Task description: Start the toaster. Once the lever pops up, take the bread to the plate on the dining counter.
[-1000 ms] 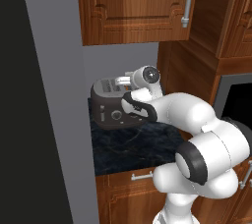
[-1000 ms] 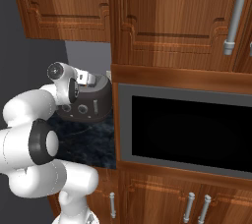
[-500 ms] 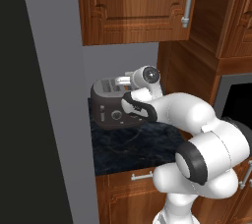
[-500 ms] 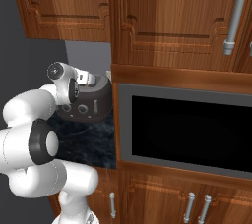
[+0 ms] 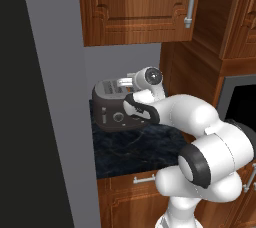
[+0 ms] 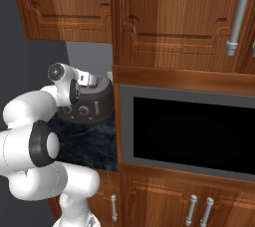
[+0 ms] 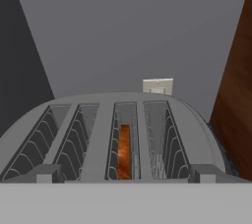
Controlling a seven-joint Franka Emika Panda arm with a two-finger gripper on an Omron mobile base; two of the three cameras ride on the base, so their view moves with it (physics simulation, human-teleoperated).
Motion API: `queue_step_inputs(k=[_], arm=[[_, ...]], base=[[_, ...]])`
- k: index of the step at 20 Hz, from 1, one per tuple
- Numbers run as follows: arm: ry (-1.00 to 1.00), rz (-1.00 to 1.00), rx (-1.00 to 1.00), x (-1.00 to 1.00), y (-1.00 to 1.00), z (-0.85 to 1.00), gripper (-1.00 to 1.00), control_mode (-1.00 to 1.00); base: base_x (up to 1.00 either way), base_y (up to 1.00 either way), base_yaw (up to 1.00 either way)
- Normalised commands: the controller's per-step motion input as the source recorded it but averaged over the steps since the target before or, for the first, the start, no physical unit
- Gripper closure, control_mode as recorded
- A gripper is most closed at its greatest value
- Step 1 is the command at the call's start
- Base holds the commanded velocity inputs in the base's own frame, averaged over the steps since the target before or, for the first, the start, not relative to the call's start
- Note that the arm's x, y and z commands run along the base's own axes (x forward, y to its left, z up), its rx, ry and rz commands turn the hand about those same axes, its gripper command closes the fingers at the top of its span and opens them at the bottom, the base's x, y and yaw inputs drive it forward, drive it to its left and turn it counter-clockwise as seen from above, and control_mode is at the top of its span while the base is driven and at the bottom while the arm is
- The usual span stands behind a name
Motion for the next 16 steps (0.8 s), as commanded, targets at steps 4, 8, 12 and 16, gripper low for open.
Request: queue_step_inputs(k=[4,8,12,16], arm=[[0.00,0.00,0.00,0.00,0.00,0.00,-1.00,-1.00],[0.00,0.00,0.00,0.00,0.00,0.00,-1.00,-1.00],[0.00,0.00,0.00,0.00,0.00,0.00,-1.00,-1.00],[0.00,0.00,0.00,0.00,0.00,0.00,-1.00,-1.00]], base=[[0.00,0.00,0.00],[0.00,0.00,0.00],[0.00,0.00,0.00],[0.00,0.00,0.00]])
